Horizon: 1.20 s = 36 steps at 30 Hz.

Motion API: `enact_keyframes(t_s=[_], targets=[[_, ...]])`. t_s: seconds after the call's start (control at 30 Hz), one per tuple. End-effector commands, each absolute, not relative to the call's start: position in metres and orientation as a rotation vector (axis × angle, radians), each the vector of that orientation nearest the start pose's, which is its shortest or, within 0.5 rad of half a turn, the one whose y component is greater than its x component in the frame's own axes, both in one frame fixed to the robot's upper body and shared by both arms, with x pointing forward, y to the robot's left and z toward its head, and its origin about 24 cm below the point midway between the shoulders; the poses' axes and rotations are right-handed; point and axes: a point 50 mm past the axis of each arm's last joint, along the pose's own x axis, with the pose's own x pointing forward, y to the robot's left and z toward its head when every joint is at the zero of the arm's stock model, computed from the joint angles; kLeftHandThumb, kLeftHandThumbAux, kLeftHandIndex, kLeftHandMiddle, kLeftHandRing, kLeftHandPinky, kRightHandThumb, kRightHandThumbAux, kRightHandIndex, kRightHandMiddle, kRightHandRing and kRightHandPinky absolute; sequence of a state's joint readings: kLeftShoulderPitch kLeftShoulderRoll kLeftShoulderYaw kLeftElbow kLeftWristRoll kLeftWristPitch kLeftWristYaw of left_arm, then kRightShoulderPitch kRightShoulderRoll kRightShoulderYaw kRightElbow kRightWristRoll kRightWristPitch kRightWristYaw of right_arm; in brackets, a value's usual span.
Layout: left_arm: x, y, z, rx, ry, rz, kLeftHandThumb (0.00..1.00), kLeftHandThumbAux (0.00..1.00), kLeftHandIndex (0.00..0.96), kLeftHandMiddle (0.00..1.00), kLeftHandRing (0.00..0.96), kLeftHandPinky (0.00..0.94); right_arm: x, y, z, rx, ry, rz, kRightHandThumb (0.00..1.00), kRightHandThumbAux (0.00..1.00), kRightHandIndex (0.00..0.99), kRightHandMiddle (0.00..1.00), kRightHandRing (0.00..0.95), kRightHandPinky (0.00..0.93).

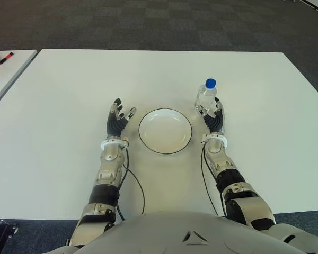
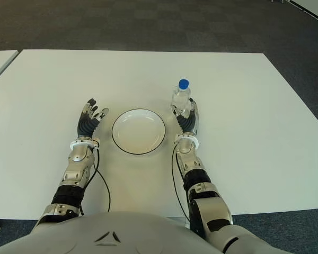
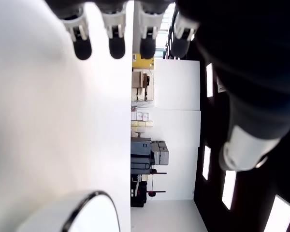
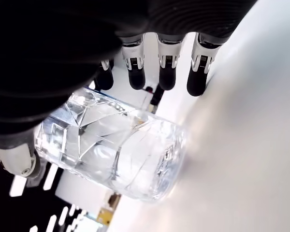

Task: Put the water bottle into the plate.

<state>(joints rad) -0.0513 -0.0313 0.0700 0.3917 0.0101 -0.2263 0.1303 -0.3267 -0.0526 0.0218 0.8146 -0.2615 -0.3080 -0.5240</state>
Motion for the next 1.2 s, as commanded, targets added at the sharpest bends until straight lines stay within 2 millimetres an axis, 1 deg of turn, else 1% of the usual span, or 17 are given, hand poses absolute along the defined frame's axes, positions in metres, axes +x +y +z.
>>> enact_keyframes(t_s=[0.03, 0.2, 0.43, 0.77, 1.2], targets=[[0.247, 0.162, -0.018, -0.003, 0.129, 0.177, 0.169, 0.674, 0.063, 0.055, 0.032, 0.064, 0.289, -0.149, -0.024, -0.242, 0.102, -0.339, 0.488, 0.463, 0.006, 0.001, 0.02, 0.064], [0.247, 0.163, -0.018, 0.011, 0.13, 0.178, 0.157, 0.67, 0.066, 0.06, 0.038, 0.072, 0.29, -0.146, -0.023, -0.181, 0.09, -0.352, 0.508, 0.455, 0.001, 0.0, 0.003, 0.034], [0.247, 0.163, -0.019, 0.005, 0.141, 0.177, 0.157, 0.665, 0.067, 0.064, 0.043, 0.079, 0.29, -0.143, -0.024, -0.154, 0.082, -0.357, 0.524, 0.451, 0.0, 0.0, 0.0, 0.013], [0.247, 0.164, -0.019, 0.004, 0.146, 0.176, 0.156, 0.649, 0.052, 0.051, 0.029, 0.06, 0.29, -0.138, -0.026, -0.114, 0.089, -0.352, 0.537, 0.465, 0.001, 0.0, 0.0, 0.017], [0.247, 0.165, -0.02, -0.01, 0.149, 0.178, 0.168, 0.65, 0.068, 0.059, 0.037, 0.075, 0.29, -0.135, -0.027, -0.02, 0.083, -0.328, 0.553, 0.503, 0.005, 0.01, 0.005, 0.031]])
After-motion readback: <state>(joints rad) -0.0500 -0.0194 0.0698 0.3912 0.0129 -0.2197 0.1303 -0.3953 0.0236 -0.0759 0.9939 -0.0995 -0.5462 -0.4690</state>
